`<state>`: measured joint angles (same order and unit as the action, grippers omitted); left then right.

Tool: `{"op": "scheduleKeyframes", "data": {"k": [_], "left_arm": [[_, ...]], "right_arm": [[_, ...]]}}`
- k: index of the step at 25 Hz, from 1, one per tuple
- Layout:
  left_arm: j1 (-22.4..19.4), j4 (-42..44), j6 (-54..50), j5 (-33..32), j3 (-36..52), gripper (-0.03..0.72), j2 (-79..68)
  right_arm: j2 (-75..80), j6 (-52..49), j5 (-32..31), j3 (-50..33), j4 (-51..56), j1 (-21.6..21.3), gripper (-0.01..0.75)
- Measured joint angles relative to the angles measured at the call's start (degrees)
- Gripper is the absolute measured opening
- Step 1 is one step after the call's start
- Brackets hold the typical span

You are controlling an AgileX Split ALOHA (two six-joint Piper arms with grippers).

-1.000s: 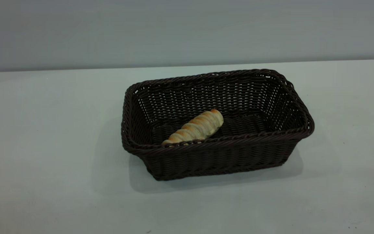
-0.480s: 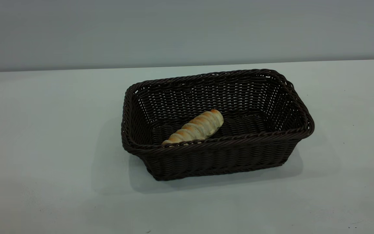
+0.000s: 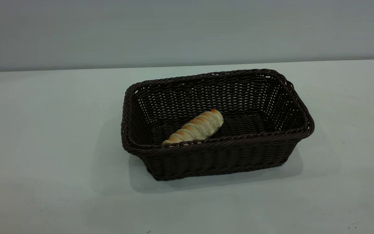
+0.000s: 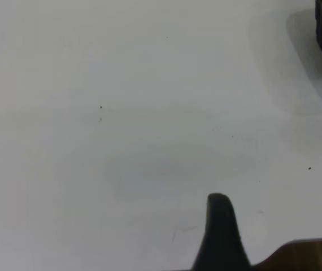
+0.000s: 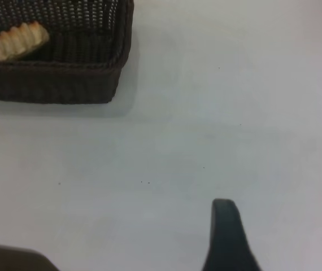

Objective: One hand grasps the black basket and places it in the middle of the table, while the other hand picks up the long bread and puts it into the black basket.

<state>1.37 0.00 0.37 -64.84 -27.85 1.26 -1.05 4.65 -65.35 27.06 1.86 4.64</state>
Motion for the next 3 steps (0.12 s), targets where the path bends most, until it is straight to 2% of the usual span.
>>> {"op": "scheduleKeyframes", "data": {"k": [3], "left_arm": [[0.0,0.0,0.0,0.0,0.0,0.576,0.0]], "right_arm": [[0.0,0.0,0.0,0.0,0.0,0.0,0.508]]}}
